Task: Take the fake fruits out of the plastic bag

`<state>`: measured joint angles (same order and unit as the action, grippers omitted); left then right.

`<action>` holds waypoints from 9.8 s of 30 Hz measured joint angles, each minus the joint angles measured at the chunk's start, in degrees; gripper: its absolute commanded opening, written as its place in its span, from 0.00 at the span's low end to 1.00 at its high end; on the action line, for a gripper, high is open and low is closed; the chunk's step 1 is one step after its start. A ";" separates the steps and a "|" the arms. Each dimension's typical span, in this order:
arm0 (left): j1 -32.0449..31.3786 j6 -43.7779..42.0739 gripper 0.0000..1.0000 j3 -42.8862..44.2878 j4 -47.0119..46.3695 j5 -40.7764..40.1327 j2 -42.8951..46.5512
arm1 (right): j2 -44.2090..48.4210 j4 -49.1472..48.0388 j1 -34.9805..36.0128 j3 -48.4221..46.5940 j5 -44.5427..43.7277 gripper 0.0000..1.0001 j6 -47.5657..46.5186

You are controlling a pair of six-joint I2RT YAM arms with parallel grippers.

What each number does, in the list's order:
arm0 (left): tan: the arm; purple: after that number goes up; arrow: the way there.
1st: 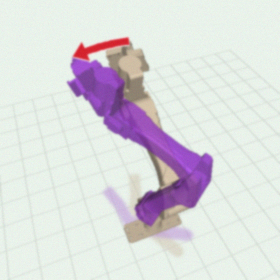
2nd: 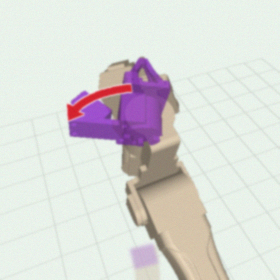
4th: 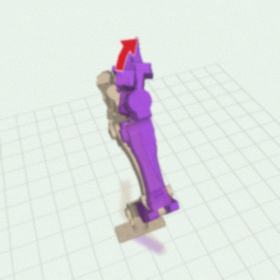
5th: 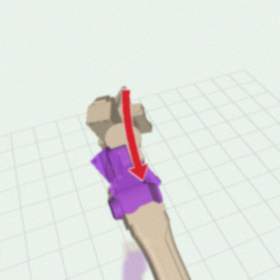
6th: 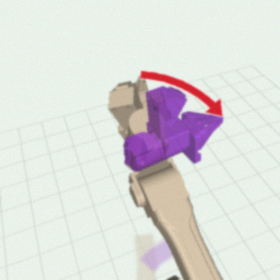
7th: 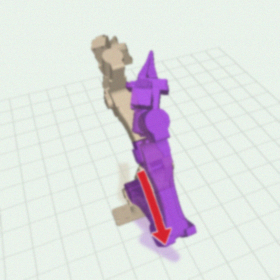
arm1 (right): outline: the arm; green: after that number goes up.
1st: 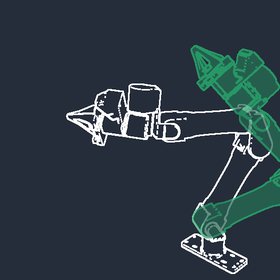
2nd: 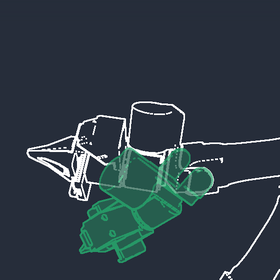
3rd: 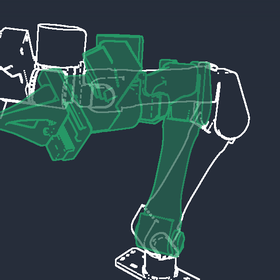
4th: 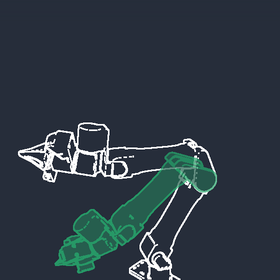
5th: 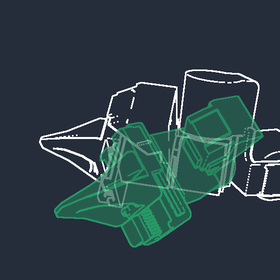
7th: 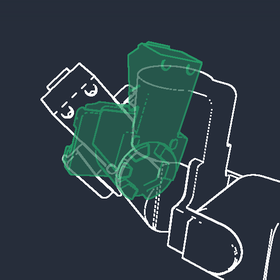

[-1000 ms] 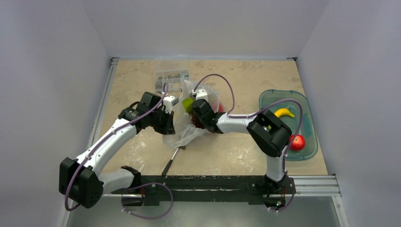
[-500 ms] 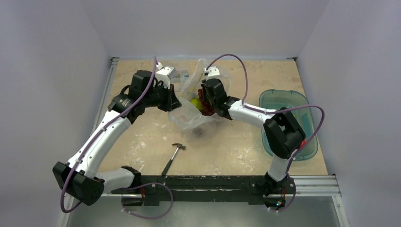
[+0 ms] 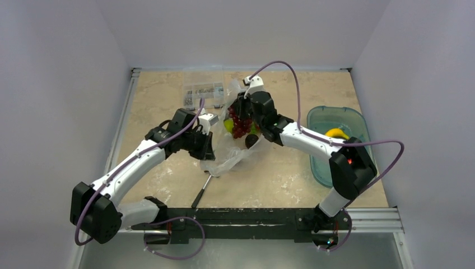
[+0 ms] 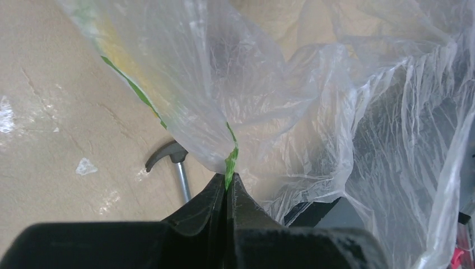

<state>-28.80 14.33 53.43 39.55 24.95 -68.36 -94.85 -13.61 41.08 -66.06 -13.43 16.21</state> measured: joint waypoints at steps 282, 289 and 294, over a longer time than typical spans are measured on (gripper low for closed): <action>-0.11 -6.01 0.00 3.06 -0.07 -4.74 4.04 | 20.24 24.63 -57.88 25.33 -4.46 0.07 24.55; -0.11 -6.05 0.00 3.06 -0.04 -4.74 4.04 | 19.50 21.70 -57.88 27.76 -6.38 0.36 26.14; -0.11 -6.25 0.00 3.06 -0.02 -4.61 4.11 | 19.47 20.26 -57.88 28.72 -6.49 0.65 26.14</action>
<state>-28.91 8.08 56.49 39.53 20.34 -64.25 -75.37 6.66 -16.80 -37.34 -19.92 42.35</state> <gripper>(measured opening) 0.006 0.510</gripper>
